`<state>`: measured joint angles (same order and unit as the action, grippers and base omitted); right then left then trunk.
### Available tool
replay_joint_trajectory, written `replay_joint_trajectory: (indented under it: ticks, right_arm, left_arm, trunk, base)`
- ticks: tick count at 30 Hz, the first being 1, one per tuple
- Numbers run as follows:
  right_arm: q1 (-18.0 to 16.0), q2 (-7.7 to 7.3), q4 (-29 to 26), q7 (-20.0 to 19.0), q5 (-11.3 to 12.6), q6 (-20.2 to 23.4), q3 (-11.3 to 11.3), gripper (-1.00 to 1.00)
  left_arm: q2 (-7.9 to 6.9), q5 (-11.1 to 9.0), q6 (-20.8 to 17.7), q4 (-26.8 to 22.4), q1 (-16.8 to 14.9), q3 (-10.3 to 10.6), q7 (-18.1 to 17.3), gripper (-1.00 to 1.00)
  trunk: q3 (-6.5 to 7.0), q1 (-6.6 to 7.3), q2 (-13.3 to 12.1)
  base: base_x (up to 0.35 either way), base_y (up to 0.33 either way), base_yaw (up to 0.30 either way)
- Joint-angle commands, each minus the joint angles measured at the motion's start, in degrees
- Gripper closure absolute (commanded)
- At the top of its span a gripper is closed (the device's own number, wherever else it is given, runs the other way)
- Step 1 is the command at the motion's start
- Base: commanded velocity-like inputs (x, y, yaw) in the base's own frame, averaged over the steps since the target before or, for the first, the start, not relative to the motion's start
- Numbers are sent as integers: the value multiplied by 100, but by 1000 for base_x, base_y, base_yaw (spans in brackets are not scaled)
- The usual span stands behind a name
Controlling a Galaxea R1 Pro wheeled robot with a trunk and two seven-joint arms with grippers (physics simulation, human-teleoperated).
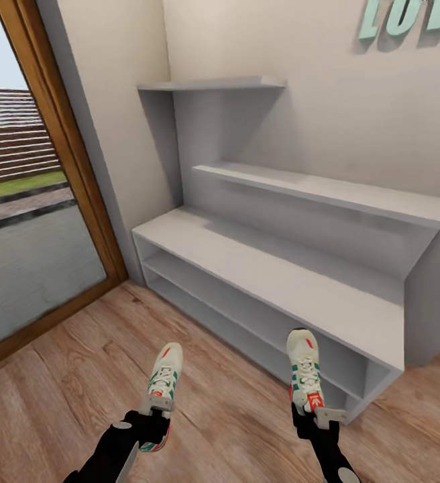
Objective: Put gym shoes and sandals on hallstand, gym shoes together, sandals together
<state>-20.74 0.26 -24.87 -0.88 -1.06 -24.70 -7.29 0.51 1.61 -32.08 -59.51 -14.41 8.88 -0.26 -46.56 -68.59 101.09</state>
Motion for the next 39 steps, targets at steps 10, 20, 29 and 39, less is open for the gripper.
replay_joint_trajectory:
  ticks: [10, 20, 29, 39]
  right_arm:
    - [0, 0, 0, 0, 1, 0, 0, 100]
    - [0, 0, 0, 0, 1, 0, 0, 100]
    - [0, 0, 0, 0, 1, 0, 0, 100]
    - [0, 0, 0, 0, 1, 0, 0, 100]
  left_arm:
    - [0, 2, -18, 1, 0, 0, 0, 100]
    - [1, 8, -87, 1, 0, 0, 0, 100]
    - [0, 9, -88, 1, 0, 2, 0, 100]
    - [-1, 7, -88, 1, 0, 0, 0, 100]
  trunk:
    - [-72, -88, 160]
    - [-277, -307, 562]
    - [-430, -395, 722]
    - [-668, -615, 1123]
  base:
    - [0, 0, -41]
    - [0, 0, -1]
    - [0, 0, 0]
    - [0, 0, 0]
